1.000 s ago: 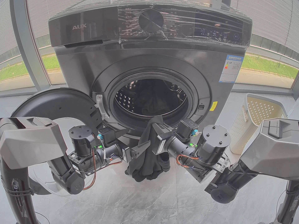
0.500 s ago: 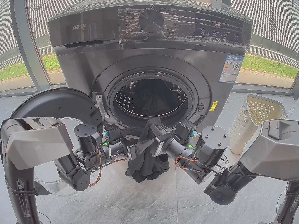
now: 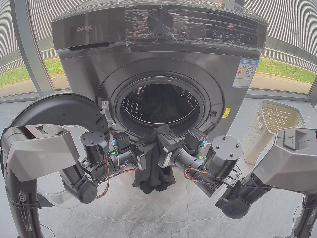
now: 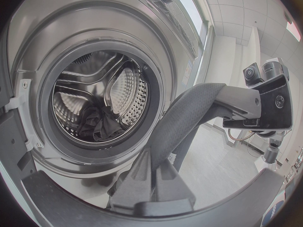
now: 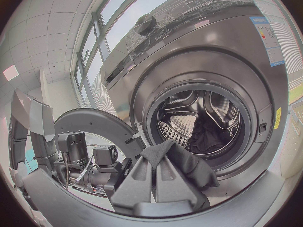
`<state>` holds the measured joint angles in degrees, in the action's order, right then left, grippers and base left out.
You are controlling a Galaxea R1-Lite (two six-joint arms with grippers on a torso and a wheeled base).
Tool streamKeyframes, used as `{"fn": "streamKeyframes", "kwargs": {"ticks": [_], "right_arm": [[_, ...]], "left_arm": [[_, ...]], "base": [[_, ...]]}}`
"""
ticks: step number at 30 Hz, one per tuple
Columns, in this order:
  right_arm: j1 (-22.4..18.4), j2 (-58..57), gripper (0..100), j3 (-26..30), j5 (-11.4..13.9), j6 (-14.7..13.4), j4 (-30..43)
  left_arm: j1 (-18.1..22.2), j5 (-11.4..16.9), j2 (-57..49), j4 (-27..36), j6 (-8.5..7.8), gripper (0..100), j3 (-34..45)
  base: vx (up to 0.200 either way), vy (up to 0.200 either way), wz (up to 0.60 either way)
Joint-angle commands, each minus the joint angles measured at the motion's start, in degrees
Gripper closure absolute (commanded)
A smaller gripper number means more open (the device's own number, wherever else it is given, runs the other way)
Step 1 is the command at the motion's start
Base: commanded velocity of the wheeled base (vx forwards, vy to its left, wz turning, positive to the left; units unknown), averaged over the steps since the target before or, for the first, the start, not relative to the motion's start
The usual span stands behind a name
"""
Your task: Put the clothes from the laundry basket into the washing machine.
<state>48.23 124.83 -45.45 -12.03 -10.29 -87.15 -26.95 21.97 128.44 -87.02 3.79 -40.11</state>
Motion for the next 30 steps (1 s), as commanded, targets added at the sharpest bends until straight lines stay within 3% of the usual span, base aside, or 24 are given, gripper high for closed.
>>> {"fn": "streamKeyframes", "kwargs": {"ticks": [1, 4, 5, 10, 15, 26, 30], "right_arm": [[-0.15, 0.15, 100, 0.01, -0.01, -0.08, -0.04], [-0.94, 0.41, 100, -0.17, -0.10, -0.17, 0.05], [-0.94, 0.41, 0, -0.17, -0.10, -0.17, 0.05], [-5.16, 1.99, 0, 2.91, -0.10, -0.08, 1.28], [-6.74, 4.19, 0, 6.16, 0.43, 0.71, 1.46], [-6.21, 9.03, 0, 8.18, 0.96, 1.94, 1.46], [-5.07, 11.40, 0, 7.48, 1.66, 2.91, 1.28]], "left_arm": [[0.06, 0.01, -0.47, -0.08, -0.10, 100, 0.38], [0.15, -0.35, -0.91, -0.08, -0.10, 100, 0.47], [0.15, -0.35, -0.91, -0.08, -0.10, 100, 0.47], [1.99, -3.86, -3.28, -0.08, -0.01, 100, 1.17], [3.40, -4.21, -6.45, 0.09, 0.69, 100, 1.44], [3.22, -4.48, -7.77, 0.09, 0.69, 100, 1.26], [2.78, -5.97, -7.77, 0.09, 0.69, 100, 1.00]], "base": [[0.000, 0.000, 0.00], [0.000, 0.000, 0.00], [0.000, 0.000, 0.00], [0.000, 0.000, 0.00], [0.000, 0.000, 0.00], [0.000, 0.000, 0.00], [0.000, 0.000, 0.00]]}}
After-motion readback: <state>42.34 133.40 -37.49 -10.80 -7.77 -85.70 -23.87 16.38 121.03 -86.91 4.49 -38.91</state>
